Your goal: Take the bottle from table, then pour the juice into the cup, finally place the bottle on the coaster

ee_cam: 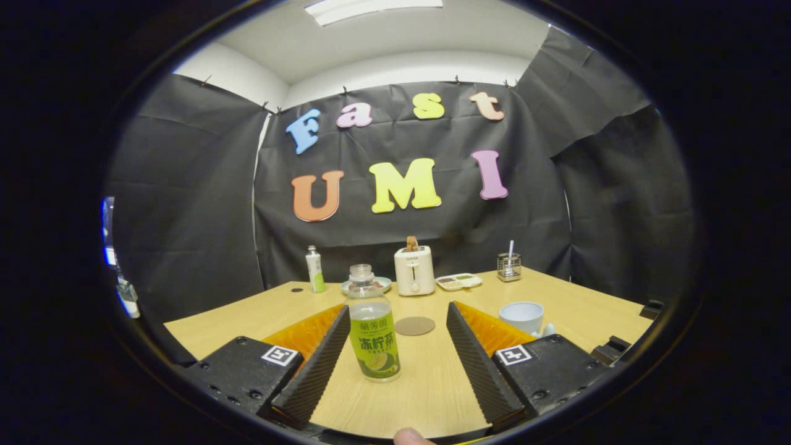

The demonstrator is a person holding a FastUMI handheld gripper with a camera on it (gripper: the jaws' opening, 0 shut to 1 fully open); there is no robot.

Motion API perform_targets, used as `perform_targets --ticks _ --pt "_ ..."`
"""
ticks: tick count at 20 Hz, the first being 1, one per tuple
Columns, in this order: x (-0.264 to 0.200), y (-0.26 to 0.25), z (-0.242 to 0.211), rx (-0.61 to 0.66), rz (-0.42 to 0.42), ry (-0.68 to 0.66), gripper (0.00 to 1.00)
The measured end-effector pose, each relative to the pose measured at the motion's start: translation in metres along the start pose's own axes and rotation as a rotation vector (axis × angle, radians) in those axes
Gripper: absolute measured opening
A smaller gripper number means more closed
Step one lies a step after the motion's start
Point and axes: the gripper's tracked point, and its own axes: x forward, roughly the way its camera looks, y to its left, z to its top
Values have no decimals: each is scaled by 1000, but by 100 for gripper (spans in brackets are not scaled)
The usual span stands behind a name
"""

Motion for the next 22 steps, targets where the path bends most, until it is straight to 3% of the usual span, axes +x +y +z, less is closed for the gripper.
perform_targets --ticks 14,22 --pt "12 10 -9 -16 6 23 100" --pt "28 23 -26 -18 54 71 100"
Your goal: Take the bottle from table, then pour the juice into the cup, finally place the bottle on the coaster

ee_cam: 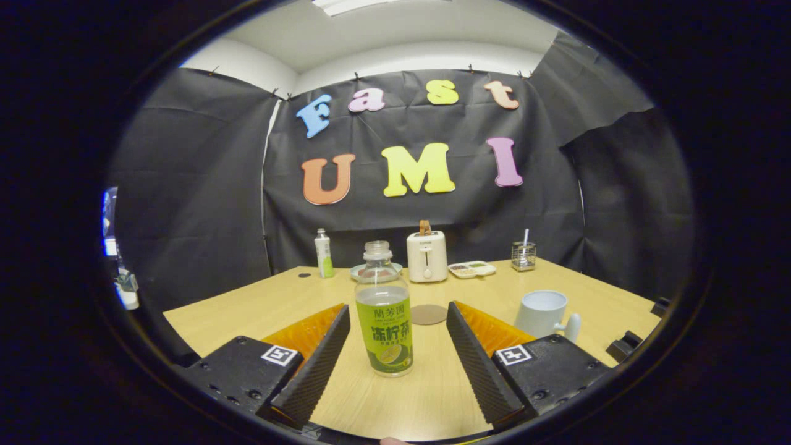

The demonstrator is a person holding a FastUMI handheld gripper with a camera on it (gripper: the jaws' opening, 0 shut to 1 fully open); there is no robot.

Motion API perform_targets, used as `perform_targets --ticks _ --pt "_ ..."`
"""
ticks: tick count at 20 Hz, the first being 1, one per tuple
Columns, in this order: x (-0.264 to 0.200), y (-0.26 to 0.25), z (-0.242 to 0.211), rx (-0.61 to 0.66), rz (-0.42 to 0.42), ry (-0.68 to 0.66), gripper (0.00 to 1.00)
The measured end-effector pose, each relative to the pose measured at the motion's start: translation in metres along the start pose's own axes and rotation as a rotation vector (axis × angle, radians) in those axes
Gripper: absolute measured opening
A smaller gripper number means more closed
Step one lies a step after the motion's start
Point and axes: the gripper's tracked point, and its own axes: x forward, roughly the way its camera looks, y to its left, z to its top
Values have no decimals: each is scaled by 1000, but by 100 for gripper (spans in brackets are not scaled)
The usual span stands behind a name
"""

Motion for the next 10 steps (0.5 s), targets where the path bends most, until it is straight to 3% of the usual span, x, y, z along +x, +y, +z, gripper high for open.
perform_targets --ticks 10 --pt "31 10 -39 5 25 155 100"
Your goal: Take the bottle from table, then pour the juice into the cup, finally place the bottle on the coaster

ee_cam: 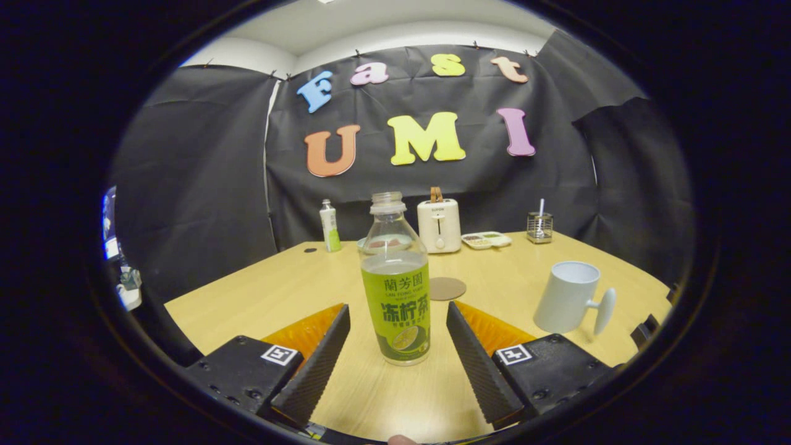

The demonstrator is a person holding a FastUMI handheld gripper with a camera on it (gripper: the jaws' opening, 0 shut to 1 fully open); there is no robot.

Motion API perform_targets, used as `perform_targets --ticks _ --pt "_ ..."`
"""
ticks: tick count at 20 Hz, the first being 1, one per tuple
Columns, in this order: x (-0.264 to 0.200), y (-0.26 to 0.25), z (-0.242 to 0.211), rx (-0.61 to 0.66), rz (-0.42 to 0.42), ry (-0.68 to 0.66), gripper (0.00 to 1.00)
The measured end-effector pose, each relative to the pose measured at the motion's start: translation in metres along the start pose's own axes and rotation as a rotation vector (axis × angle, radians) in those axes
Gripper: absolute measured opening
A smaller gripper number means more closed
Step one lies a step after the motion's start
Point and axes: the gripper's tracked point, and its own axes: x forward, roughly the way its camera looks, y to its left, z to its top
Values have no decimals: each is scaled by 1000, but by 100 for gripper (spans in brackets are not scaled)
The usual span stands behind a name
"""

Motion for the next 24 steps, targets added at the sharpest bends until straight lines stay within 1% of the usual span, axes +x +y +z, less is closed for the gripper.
perform_targets --ticks 5,10,12,15,16,19,24 --pt "20 2 -20 8 2 118 100" --pt "39 -4 -24 14 -29 201 100" --pt "41 -3 -25 20 -27 221 96" --pt "44 0 -20 19 -22 217 87" --pt "44 0 -21 20 -18 219 86" --pt "43 2 -17 44 10 216 84" --pt "37 2 -4 182 122 186 80"
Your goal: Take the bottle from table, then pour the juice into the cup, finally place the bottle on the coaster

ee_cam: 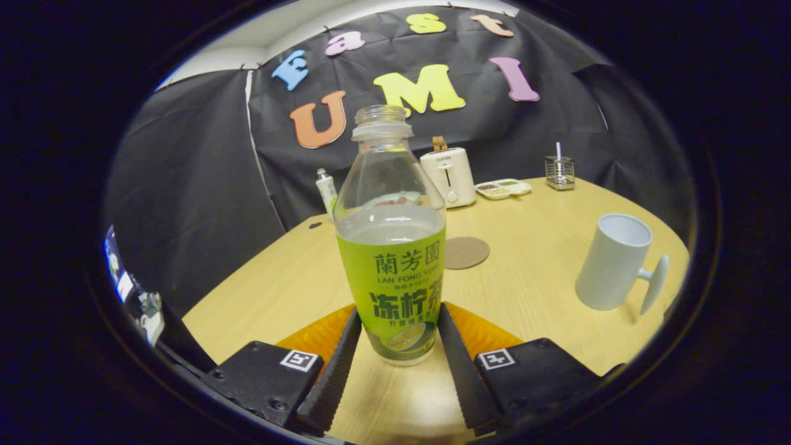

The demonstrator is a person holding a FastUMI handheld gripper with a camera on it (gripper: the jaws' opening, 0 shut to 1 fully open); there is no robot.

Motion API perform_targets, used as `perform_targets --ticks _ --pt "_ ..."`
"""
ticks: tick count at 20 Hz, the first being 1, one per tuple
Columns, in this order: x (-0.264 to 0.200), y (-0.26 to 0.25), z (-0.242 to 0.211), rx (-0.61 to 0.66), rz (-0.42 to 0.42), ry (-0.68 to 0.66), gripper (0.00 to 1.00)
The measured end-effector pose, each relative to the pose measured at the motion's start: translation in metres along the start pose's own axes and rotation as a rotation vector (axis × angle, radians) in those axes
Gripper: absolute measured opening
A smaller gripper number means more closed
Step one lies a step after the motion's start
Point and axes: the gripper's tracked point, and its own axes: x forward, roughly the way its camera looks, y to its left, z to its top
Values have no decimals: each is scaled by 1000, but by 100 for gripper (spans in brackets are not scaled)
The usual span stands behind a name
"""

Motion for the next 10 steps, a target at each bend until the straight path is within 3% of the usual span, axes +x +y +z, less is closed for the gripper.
perform_targets --ticks 4,10 --pt "-15 -7 18 112 75 -54 79" --pt "-23 -18 35 450 224 -89 78"
